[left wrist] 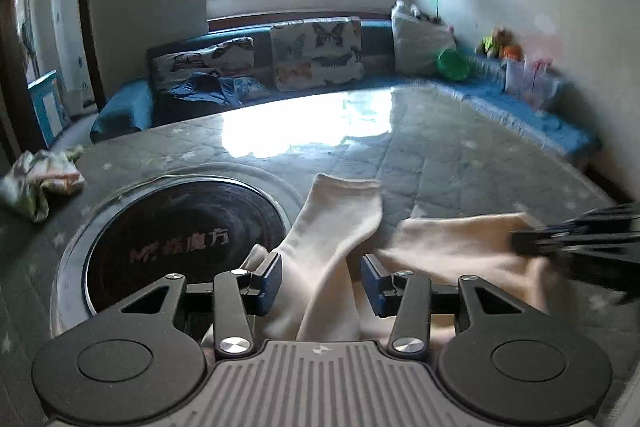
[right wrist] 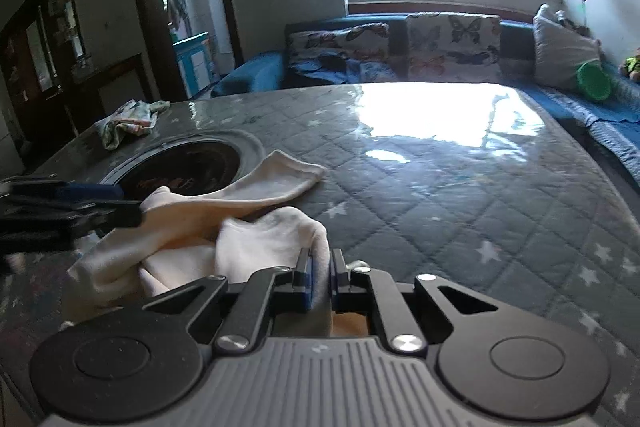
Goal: Fold clothes
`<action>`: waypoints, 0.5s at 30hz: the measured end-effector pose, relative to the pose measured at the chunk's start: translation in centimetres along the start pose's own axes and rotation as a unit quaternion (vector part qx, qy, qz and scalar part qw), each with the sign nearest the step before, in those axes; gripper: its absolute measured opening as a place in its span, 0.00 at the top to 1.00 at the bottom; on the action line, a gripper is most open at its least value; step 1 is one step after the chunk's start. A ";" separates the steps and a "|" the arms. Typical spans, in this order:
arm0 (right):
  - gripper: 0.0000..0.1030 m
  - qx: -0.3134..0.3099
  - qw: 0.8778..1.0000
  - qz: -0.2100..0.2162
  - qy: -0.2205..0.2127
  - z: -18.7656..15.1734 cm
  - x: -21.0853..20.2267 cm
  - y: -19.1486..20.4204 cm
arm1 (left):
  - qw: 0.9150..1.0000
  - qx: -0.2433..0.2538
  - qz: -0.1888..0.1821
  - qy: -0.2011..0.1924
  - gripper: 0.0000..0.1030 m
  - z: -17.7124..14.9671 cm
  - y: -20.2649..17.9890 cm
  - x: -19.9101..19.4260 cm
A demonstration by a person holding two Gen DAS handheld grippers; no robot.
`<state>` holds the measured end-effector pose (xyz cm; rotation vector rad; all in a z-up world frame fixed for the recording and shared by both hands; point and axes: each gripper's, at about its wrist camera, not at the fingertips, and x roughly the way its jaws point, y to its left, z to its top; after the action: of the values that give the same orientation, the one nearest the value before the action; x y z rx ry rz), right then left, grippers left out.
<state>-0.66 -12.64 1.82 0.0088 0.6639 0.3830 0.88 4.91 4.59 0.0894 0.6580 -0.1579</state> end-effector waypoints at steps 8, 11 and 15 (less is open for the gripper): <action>0.93 0.023 0.996 -0.079 -0.041 -1.8 -3.7 -1.7 | 0.999 0.027 0.004 0.035 0.54 0.1 -1.1 4.9; 0.93 0.043 0.993 -0.100 -0.035 -2.7 -4.6 -2.6 | 0.998 0.032 0.011 0.043 0.64 -0.3 -1.2 6.1; 0.89 0.045 0.993 -0.101 -0.026 -3.2 -4.9 -3.0 | 0.999 0.019 0.017 0.041 0.89 -0.6 -0.4 6.1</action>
<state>-5.09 -17.51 1.82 0.0368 0.6229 0.1569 5.21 3.92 0.30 0.1435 0.7345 -0.1345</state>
